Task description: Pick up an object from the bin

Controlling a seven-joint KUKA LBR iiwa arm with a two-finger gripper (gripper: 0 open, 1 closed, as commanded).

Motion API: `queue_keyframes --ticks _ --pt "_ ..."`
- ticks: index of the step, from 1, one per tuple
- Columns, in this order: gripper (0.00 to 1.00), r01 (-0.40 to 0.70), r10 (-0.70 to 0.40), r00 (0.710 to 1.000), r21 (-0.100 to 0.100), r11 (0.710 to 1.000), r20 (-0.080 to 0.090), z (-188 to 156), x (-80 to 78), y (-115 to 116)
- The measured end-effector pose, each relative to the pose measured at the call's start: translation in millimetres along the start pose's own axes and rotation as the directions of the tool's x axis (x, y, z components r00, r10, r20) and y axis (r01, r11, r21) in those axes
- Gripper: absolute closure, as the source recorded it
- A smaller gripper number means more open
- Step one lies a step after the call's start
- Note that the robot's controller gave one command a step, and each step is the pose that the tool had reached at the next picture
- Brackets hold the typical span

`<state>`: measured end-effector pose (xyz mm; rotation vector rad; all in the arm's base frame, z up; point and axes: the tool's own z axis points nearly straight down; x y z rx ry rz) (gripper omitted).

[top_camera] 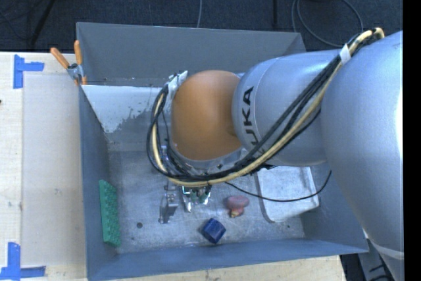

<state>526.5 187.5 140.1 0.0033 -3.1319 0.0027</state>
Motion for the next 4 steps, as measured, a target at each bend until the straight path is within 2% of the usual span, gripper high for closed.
queue_keyframes --ticks 1,2,3,4 --pt "0.0 -0.041 0.041 0.999 0.002 0.999 0.005 -12.8 26.0 -102.0" --pt "0.0 -0.1 0.1 0.995 -0.006 0.995 0.015 57.9 -47.4 -110.8" --pt "1.0 -0.103 0.103 0.995 -0.004 0.995 0.009 56.5 -44.8 -112.2" --pt "1.0 -0.08 0.08 0.997 -0.004 0.997 0.018 -65.2 -56.9 -126.3"
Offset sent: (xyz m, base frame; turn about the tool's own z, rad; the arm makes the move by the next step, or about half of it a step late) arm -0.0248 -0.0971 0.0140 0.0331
